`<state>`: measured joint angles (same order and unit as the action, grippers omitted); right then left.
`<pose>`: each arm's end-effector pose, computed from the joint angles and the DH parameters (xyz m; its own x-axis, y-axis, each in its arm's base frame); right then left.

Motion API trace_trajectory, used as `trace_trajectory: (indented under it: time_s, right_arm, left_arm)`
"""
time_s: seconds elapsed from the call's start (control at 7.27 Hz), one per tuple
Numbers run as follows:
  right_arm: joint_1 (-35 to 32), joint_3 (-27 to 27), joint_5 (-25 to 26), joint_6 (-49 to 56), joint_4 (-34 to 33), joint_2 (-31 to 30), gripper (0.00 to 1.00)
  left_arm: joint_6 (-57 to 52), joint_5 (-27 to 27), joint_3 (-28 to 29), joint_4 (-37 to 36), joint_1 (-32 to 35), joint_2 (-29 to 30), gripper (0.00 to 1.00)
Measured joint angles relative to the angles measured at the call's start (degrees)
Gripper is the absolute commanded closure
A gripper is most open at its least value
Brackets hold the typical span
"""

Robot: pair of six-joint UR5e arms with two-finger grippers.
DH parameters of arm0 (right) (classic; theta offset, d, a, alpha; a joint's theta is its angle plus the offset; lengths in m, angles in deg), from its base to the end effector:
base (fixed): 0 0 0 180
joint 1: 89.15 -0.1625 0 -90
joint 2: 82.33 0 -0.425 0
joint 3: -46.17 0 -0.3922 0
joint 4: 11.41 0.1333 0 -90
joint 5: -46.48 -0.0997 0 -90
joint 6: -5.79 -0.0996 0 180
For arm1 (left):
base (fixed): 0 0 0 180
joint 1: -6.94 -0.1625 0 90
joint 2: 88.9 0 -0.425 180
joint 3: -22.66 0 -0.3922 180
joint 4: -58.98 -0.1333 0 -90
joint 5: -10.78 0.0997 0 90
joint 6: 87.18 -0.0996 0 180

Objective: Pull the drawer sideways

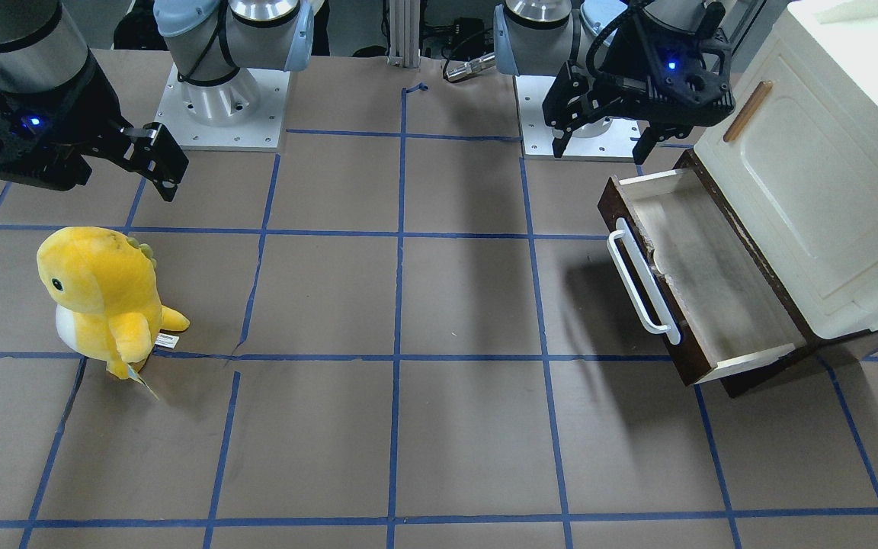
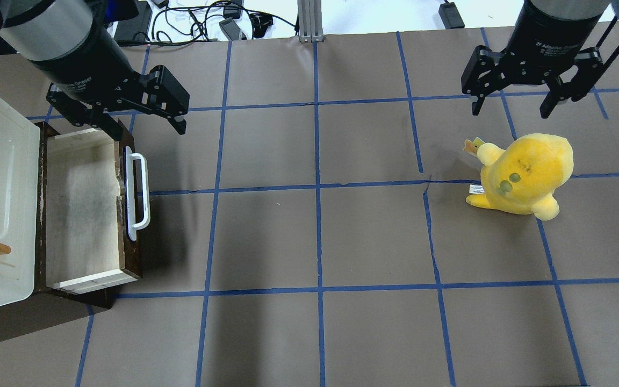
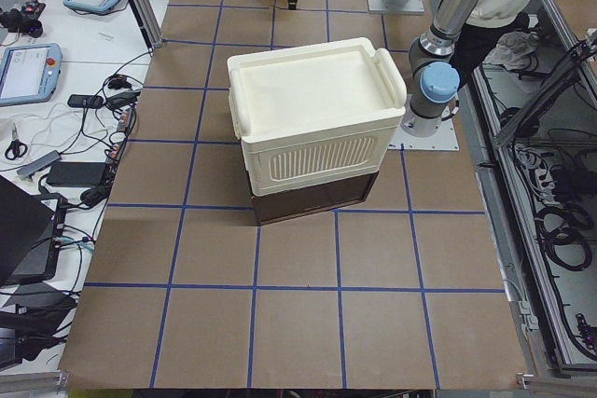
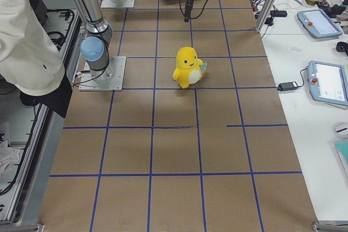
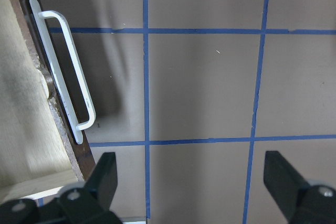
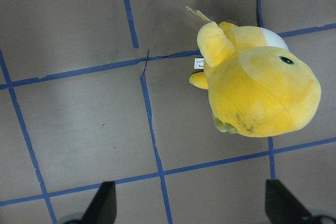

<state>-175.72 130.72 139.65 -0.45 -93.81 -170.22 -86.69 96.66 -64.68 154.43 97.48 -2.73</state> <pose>0.0977 -0.5060 0.5035 -0.9845 0.1635 0.0629 0.1677 0.9835 0.0678 -0.1448 -0.4614 0.5334 -0.9974 0.0022 0.0720 0.0009 0.9998 -0.0175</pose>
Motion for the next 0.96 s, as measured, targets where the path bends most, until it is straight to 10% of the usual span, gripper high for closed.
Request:
trace_trajectory:
  time_s: [0.96]
  right_arm:
    - [0.00,0.00,0.00,0.00,-0.04,0.00,0.00]
  left_arm:
    - [-0.60,0.18,-0.32,-0.51,0.01,0.01,0.00]
